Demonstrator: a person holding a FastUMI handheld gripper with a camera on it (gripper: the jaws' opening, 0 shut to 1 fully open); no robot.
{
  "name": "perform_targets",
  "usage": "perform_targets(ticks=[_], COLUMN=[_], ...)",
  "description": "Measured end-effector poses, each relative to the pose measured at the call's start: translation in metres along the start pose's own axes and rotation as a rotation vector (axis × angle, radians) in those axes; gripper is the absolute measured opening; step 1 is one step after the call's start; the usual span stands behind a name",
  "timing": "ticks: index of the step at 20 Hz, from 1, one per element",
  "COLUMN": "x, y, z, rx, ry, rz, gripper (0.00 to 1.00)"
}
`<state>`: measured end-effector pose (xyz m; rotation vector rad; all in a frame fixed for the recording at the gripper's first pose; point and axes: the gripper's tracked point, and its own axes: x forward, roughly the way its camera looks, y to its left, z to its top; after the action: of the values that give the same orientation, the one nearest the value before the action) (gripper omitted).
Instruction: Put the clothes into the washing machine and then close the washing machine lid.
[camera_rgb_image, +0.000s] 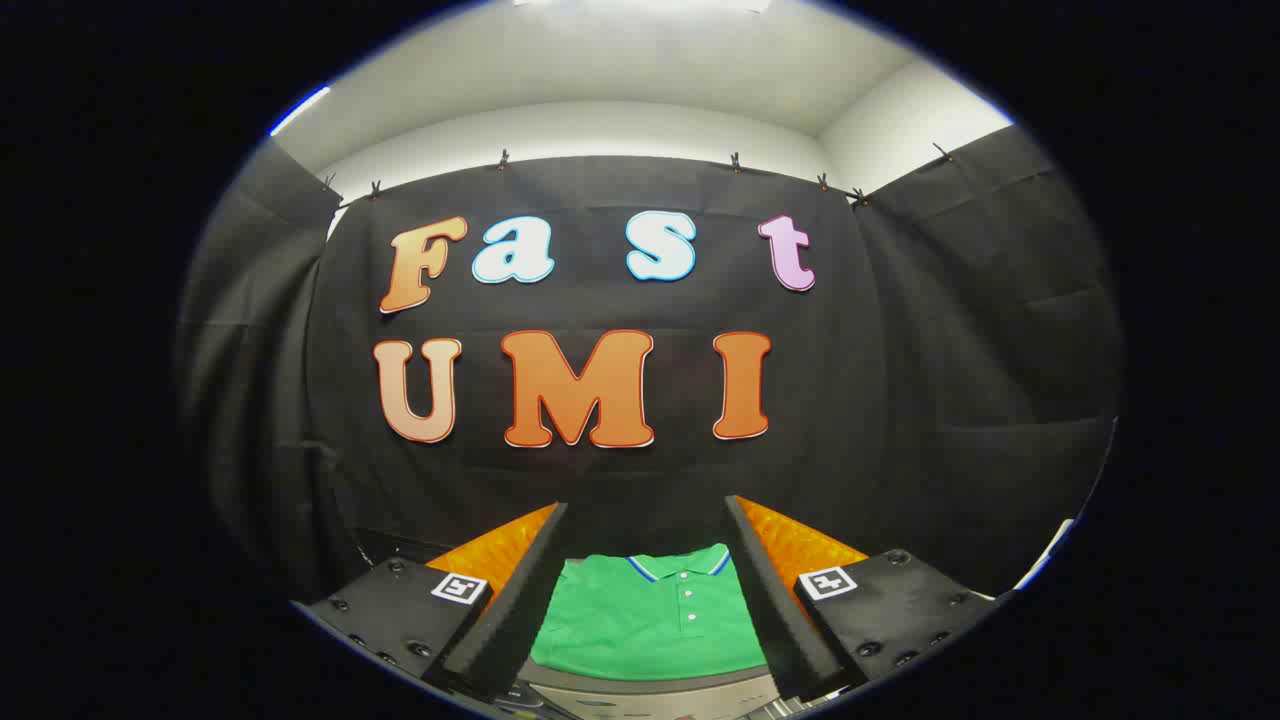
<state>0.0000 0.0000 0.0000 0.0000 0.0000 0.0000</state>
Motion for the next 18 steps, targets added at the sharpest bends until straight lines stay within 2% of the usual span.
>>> perform_targets(ticks=[18], x=[0.0099], y=[0.0100], z=[-0.0016], rx=[0.008], ry=[0.032], rz=[0.016], gripper=[0.97])
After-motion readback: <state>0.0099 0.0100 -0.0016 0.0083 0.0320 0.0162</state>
